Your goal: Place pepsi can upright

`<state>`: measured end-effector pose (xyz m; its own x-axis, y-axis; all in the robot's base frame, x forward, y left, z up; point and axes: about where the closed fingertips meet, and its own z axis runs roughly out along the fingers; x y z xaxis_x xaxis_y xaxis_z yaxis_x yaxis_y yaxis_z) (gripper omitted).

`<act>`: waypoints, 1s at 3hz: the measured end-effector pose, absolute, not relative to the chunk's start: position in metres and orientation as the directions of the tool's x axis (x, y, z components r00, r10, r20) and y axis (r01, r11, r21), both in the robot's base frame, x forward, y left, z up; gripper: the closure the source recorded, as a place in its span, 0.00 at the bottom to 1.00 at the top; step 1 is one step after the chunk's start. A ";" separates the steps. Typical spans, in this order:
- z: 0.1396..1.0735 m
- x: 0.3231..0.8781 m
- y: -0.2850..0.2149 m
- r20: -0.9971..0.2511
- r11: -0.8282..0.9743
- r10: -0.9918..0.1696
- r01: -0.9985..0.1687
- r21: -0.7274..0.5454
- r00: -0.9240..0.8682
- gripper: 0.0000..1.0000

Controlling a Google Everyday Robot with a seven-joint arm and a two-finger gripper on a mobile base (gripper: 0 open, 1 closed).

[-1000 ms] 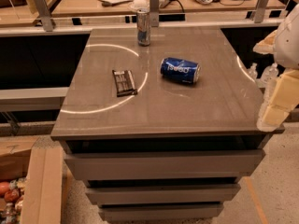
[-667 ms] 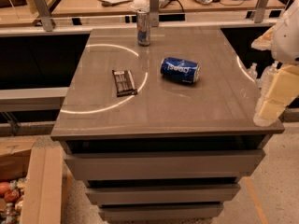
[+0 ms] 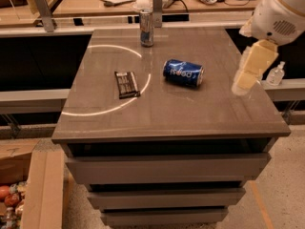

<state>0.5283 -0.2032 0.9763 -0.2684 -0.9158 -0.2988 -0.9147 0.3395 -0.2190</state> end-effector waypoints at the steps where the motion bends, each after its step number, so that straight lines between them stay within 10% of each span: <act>1: 0.964 0.571 -0.185 -0.321 0.381 -0.896 -0.903 -0.199 -0.308 0.00; 3: 0.927 0.637 -0.141 -0.331 0.413 -0.877 -0.898 -0.151 -0.348 0.00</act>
Offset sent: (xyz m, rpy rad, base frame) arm 0.1257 0.0615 -0.0540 0.0779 0.0699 -0.1108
